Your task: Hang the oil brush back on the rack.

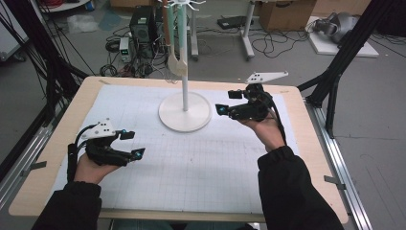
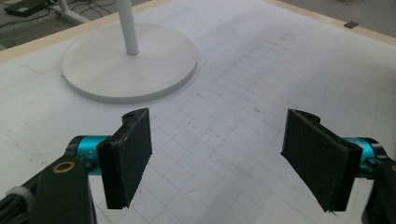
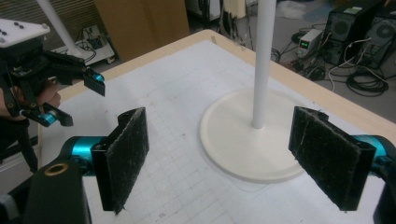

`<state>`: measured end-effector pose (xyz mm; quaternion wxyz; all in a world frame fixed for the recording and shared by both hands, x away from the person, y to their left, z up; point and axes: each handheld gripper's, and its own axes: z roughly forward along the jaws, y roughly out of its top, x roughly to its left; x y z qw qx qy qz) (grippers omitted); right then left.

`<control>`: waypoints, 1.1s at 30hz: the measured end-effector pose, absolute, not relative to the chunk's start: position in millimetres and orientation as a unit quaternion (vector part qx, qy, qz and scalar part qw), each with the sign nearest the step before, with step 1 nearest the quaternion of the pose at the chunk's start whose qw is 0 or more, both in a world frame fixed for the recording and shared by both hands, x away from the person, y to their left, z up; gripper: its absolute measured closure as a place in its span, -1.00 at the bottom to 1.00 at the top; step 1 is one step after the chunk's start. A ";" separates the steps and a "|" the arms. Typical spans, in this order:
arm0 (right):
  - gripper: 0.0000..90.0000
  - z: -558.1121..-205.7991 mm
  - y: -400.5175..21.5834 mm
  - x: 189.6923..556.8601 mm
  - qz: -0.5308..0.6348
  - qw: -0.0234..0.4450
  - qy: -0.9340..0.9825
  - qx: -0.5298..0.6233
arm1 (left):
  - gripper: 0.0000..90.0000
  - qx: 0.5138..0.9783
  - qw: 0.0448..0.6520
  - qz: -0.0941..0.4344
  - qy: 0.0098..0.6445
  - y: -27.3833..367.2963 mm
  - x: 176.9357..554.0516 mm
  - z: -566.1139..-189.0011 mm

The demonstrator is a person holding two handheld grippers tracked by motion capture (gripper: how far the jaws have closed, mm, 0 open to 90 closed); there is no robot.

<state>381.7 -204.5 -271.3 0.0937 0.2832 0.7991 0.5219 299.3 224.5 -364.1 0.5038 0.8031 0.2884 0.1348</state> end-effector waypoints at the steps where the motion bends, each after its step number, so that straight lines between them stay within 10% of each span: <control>1: -0.61 -273.8 -205.1 380.9 0.520 0.092 0.800 0.286 | -0.46 0.804 0.503 0.135 0.288 224.7 299.3 -364.1; 33: -0.77 -339.3 -225.4 358.7 0.500 0.095 0.806 0.301 | -0.63 0.799 0.499 0.135 0.307 228.7 302.2 -367.9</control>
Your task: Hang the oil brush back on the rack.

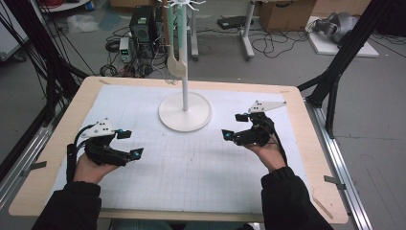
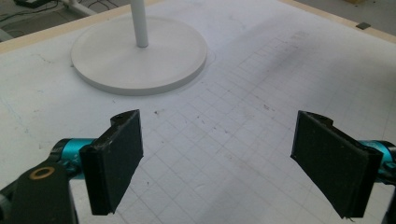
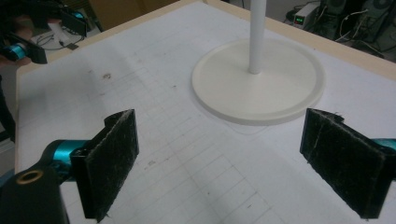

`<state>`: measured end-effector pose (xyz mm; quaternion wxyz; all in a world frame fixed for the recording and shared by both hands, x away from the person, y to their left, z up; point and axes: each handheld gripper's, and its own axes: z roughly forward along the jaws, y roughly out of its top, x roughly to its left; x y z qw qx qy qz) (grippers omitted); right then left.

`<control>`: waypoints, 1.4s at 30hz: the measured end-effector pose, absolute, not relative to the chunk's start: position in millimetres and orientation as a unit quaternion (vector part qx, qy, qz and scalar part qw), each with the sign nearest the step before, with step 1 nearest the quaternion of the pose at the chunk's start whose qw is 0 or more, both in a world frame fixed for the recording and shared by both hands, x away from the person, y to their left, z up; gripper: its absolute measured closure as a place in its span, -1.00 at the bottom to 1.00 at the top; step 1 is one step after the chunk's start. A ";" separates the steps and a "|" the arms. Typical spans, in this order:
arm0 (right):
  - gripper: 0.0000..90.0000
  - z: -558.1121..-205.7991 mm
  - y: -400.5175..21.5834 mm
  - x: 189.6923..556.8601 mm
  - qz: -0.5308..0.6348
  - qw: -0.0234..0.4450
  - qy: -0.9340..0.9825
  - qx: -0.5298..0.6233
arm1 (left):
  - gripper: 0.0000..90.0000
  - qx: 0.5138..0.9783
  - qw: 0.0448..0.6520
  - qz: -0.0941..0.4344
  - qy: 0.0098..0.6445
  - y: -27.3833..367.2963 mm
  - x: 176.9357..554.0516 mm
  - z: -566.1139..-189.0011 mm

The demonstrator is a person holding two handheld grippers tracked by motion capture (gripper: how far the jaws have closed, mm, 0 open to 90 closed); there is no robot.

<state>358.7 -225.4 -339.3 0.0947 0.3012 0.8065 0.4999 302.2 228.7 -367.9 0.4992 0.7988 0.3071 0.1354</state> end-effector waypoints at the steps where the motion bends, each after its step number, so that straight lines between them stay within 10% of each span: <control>1: -0.77 -340.7 -226.3 358.1 0.500 0.091 0.806 0.302 | -0.63 0.798 0.499 0.136 0.308 228.8 302.0 -367.9; 42: -1.00 -384.6 -244.3 335.6 0.481 0.096 0.809 0.324 | -0.96 0.786 0.500 0.141 0.335 233.2 305.1 -370.3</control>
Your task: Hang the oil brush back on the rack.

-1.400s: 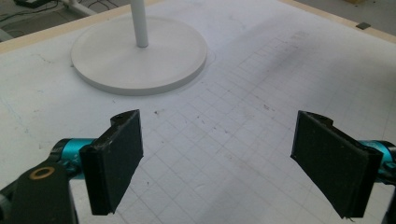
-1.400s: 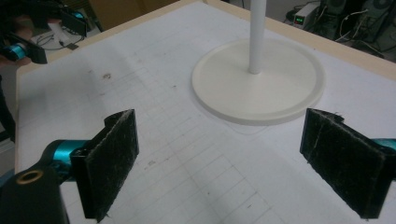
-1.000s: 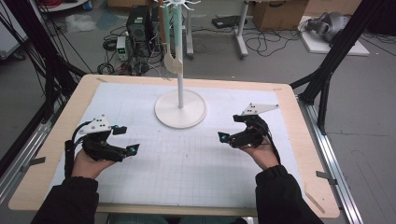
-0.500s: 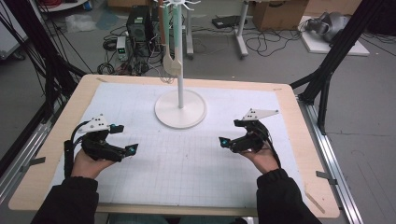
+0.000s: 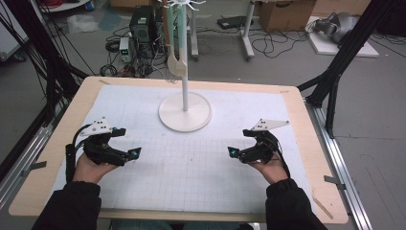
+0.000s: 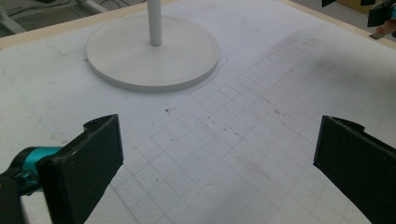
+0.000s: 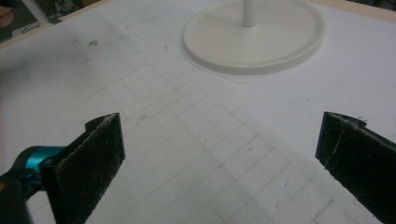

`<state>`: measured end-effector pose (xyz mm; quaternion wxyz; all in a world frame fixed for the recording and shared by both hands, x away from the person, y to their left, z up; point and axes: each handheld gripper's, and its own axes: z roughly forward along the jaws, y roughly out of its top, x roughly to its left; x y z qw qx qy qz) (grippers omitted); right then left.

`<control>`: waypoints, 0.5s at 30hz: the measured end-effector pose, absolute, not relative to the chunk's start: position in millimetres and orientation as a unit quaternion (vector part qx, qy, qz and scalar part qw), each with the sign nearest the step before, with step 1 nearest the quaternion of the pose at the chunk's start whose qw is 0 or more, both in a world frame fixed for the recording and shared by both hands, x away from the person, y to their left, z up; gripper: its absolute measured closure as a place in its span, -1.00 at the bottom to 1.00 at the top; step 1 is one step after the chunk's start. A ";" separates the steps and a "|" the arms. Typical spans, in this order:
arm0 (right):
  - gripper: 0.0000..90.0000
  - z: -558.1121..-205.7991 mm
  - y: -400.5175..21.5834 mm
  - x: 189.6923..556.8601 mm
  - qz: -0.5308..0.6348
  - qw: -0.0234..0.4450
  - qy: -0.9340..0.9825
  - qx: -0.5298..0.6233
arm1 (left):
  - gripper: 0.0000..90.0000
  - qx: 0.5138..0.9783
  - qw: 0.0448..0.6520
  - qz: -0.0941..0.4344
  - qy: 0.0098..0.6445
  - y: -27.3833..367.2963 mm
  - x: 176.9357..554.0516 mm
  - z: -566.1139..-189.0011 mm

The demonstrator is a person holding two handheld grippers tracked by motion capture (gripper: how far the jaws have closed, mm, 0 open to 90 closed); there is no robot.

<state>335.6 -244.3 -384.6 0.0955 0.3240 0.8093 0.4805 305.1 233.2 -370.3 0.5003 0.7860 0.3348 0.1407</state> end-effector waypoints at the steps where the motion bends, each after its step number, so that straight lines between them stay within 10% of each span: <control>1: -1.00 -385.4 -244.4 334.8 0.479 0.094 0.810 0.324 | -0.96 0.786 0.501 0.141 0.335 233.2 305.1 -370.3; 15: -1.00 -394.4 -252.7 323.9 0.477 0.104 0.809 0.328 | -0.96 0.787 0.497 0.141 0.337 235.2 305.7 -371.0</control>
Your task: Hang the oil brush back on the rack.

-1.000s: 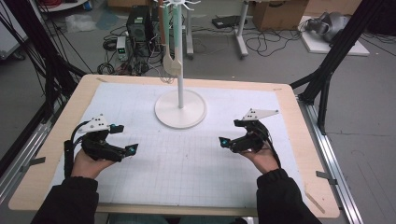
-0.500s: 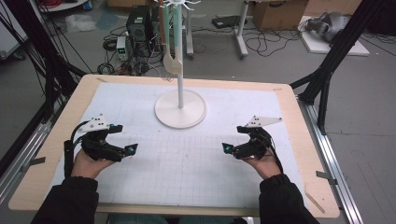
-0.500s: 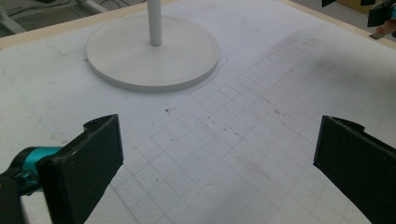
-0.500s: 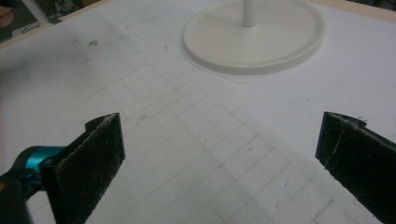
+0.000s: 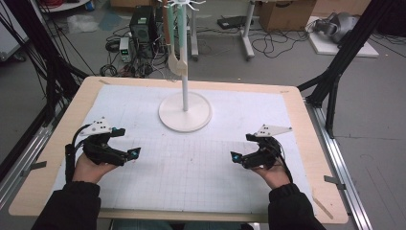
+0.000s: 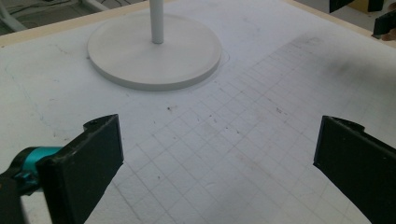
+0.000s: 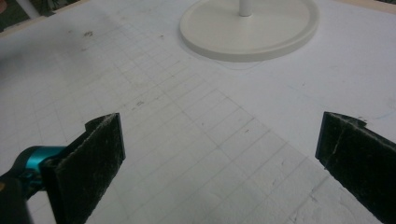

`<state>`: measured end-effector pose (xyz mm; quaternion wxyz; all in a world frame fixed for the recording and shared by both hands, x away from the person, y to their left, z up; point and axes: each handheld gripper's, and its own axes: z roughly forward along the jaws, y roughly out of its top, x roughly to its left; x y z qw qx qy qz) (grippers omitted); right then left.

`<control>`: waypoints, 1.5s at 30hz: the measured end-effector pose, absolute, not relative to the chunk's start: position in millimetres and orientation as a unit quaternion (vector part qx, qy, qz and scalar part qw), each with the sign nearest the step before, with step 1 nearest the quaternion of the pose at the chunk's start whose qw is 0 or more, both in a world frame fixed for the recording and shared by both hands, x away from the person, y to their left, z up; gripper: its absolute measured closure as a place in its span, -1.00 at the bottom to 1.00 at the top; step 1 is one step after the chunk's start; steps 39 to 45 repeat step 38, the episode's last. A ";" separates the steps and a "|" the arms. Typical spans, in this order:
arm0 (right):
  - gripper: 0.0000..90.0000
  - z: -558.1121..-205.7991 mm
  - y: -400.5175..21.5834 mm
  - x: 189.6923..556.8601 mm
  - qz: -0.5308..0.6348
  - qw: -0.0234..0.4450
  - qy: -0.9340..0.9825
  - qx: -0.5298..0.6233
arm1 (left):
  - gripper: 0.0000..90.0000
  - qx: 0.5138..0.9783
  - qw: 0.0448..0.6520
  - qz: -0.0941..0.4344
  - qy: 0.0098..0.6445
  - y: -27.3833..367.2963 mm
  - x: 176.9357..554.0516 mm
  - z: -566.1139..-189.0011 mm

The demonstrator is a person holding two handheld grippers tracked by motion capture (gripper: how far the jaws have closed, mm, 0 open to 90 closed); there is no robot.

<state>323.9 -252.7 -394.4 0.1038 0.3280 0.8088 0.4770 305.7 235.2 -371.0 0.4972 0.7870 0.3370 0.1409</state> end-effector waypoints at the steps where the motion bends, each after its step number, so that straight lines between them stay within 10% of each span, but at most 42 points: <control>1: -1.00 -394.9 -253.1 323.5 0.479 0.106 0.808 0.326 | -0.96 0.787 0.498 0.141 0.337 235.4 305.8 -371.0; 45: -1.00 -398.4 -274.3 299.0 0.495 0.109 0.795 0.333 | -0.96 0.794 0.485 0.133 0.341 234.8 305.9 -382.5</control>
